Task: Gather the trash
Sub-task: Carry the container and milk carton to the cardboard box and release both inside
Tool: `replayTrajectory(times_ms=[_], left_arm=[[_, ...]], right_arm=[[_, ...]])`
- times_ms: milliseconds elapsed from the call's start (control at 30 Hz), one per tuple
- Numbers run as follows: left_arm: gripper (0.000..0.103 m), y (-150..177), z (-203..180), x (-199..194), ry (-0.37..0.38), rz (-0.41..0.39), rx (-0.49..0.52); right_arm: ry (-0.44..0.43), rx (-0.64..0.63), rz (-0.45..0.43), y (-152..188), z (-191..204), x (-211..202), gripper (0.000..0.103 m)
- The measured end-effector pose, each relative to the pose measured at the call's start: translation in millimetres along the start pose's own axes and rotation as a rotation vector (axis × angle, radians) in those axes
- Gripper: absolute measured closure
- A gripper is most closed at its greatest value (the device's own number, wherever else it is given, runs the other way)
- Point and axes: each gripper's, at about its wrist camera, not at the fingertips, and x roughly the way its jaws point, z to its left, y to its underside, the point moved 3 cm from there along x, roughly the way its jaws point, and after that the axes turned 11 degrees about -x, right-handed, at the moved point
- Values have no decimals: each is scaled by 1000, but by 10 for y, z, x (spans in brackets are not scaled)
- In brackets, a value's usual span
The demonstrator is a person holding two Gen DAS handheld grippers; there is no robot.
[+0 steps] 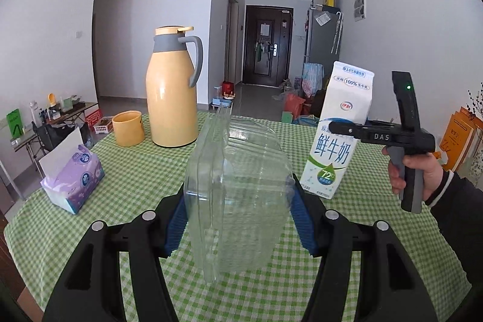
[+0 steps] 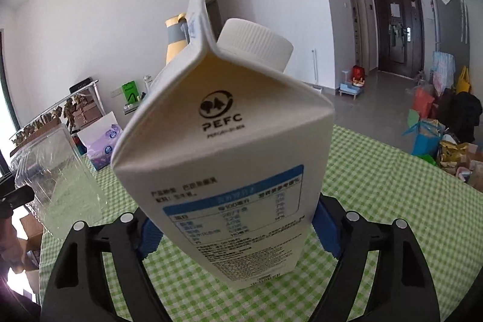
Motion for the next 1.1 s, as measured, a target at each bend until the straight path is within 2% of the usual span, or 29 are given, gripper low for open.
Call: replayTrajectory(times_ms=[133, 200, 333, 467, 667, 800, 900, 967, 1100], left_arm=[[45, -117, -56, -337, -36, -36, 16], [45, -137, -45, -490, -71, -38, 13], [45, -96, 101, -810, -136, -13, -37], [45, -60, 347, -1319, -218, -26, -44], [45, 189, 1226, -2376, -416, -58, -131], [45, 520, 1911, -3117, -555, -79, -223], [45, 832, 2370, -3485, -646, -56, -302], [45, 1045, 2616, -3633, -671, -33, -362], [45, 1461, 3025, -3768, -715, 14, -464]], right_arm=[[25, 17, -110, -234, 96, -660, 26], [28, 19, -133, -282, 178, -887, 27], [64, 14, -140, -263, 333, -1124, 27], [16, 7, -151, -242, 648, -1249, 27], [-183, -48, -153, -251, 1576, -1041, 27], [-372, -87, -137, -282, 2497, -743, 27], [-517, -115, -116, -296, 3276, -506, 27], [-597, -143, -90, -278, 3822, -330, 27], [-691, -185, -26, -165, 4766, 44, 27]])
